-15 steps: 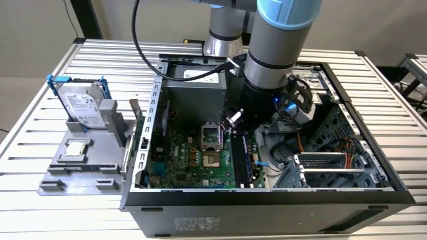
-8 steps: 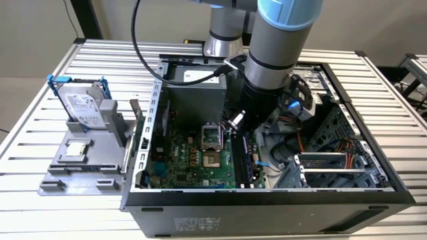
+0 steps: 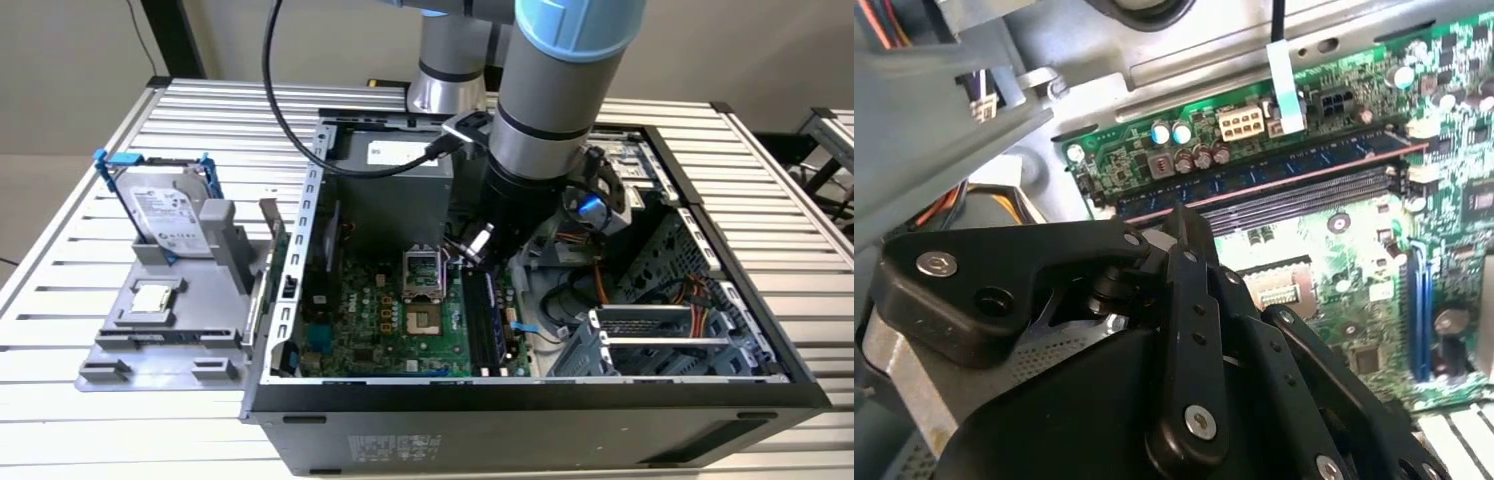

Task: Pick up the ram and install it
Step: 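Press down the ram until it locks into place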

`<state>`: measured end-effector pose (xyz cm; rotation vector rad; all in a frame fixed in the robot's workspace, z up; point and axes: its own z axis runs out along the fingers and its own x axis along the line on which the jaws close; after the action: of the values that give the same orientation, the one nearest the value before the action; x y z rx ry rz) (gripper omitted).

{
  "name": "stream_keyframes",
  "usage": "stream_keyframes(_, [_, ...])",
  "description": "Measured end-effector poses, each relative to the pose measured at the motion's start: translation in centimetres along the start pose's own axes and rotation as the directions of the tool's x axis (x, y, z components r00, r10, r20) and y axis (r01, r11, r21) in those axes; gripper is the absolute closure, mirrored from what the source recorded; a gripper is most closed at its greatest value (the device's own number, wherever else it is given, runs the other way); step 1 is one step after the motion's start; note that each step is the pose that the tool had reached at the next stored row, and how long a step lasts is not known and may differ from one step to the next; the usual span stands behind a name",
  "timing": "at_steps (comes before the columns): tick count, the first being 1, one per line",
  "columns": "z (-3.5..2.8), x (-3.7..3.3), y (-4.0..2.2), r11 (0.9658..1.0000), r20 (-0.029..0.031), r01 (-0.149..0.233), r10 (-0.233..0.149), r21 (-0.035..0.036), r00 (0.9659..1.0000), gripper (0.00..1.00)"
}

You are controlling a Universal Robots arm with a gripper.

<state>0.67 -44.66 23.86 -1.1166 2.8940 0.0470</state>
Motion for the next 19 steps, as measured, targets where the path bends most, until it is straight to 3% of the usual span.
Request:
stream_keyframes(4, [0.03,0.00,0.00,0.9981,0.0000,0.062,-0.062,-0.0023,0.9981,1.00])
stream_keyframes(8, [0.04,-0.01,0.00,0.9930,-0.0002,0.118,-0.118,-0.0047,0.9930,1.00])
stream_keyframes(11, [0.04,-0.01,0.00,0.9857,0.0008,0.169,-0.169,-0.0054,0.9857,1.00])
stream_keyframes(15, [0.05,-0.01,0.00,0.9718,0.0052,0.236,-0.236,-0.0024,0.9718,1.00])
stream_keyframes(17, [0.05,0.00,0.00,0.9655,0.0086,0.260,-0.260,0.0013,0.9655,1.00])
stream_keyframes(19, [0.07,0.00,0.01,0.9617,0.0137,0.274,-0.274,0.0091,0.9616,1.00])
